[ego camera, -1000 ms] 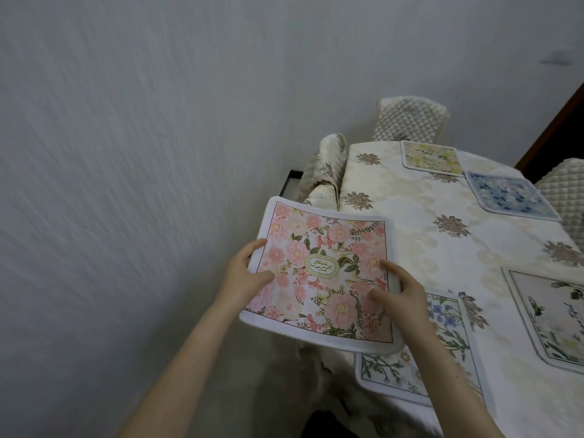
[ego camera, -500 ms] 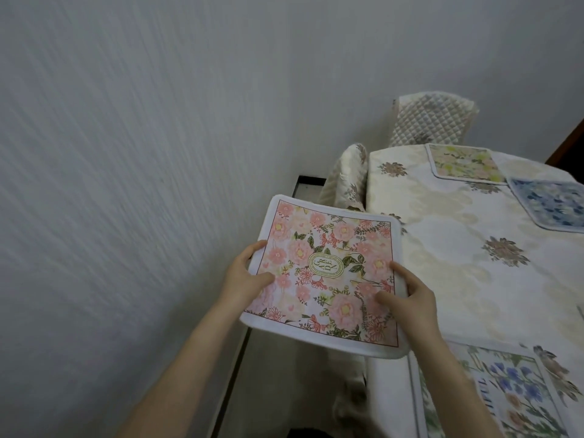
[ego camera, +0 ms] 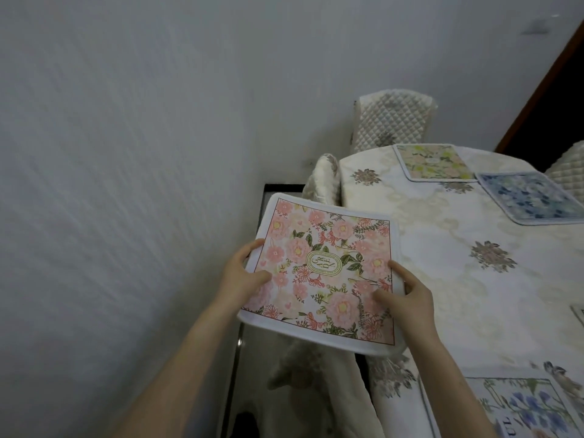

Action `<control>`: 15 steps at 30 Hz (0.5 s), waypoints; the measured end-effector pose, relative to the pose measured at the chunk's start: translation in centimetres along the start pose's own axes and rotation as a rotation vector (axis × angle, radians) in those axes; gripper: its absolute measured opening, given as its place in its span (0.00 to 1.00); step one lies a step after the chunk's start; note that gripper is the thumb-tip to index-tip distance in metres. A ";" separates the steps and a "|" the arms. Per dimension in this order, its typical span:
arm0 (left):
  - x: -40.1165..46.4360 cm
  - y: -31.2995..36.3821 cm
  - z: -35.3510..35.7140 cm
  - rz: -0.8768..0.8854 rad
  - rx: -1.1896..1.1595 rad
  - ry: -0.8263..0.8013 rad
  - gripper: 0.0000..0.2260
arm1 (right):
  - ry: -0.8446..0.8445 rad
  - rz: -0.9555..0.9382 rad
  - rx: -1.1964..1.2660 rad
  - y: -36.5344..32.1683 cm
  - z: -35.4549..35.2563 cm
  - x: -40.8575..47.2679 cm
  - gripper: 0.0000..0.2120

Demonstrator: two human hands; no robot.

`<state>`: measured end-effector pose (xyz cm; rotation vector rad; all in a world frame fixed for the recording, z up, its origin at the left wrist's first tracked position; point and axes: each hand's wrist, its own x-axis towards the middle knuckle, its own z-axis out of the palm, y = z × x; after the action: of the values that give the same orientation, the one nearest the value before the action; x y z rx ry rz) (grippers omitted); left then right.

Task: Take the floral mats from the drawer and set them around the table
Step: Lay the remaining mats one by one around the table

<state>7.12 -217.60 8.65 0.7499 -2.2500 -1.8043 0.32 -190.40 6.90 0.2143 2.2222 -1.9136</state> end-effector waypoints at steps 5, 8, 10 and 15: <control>8.6 0.6 0.3 0.015 -0.005 -0.120 0.27 | 0.117 0.009 0.029 -0.8 3.1 4.3 0.31; 14.2 1.4 0.4 0.018 -0.023 -0.228 0.27 | 0.217 0.011 0.053 -1.3 5.4 6.9 0.31; 17.9 2.1 0.3 0.041 -0.005 -0.287 0.27 | 0.280 0.011 0.069 -1.7 6.9 8.5 0.31; 25.4 4.3 0.7 0.038 0.024 -0.426 0.27 | 0.413 0.045 0.113 -3.0 9.8 11.2 0.31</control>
<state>-16.24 -228.43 7.90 0.3430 -2.5180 -2.0822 -10.71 -200.73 5.62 0.7315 2.3217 -2.1279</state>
